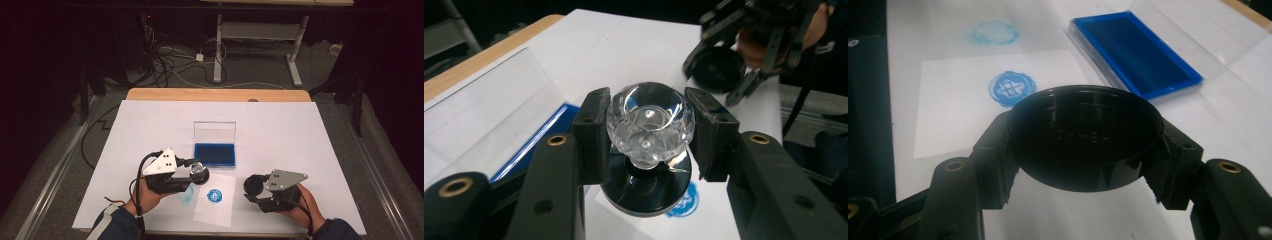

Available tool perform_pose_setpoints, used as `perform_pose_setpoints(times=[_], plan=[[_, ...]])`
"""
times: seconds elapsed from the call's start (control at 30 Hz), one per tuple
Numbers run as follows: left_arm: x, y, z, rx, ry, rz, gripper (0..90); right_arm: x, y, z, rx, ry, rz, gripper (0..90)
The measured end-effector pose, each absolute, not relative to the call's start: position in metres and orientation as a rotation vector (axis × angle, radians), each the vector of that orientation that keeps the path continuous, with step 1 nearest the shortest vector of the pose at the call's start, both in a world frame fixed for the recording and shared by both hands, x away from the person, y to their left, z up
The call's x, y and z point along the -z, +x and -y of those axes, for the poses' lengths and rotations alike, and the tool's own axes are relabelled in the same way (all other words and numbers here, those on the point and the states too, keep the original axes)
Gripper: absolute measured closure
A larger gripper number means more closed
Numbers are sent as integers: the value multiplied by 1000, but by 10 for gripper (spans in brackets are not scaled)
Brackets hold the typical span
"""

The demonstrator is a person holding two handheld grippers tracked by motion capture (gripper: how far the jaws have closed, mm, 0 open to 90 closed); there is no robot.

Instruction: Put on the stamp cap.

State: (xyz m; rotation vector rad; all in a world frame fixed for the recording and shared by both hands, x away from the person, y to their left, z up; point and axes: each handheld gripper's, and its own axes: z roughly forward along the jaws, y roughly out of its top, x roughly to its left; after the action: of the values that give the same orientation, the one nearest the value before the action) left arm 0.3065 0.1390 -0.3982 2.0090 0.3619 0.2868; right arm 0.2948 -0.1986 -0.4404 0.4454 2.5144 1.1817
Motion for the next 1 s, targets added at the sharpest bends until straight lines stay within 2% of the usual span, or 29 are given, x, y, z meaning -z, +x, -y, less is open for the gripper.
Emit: perform_pose_setpoints(times=[0.43,1.0], plan=[[398,306,-106,-226,1991,-289,543,442,298,164,-1211,388,-2557,390],[403,308,-76,-181,1958,-251,543,446,300,151,-1290,424,-2558,389]])
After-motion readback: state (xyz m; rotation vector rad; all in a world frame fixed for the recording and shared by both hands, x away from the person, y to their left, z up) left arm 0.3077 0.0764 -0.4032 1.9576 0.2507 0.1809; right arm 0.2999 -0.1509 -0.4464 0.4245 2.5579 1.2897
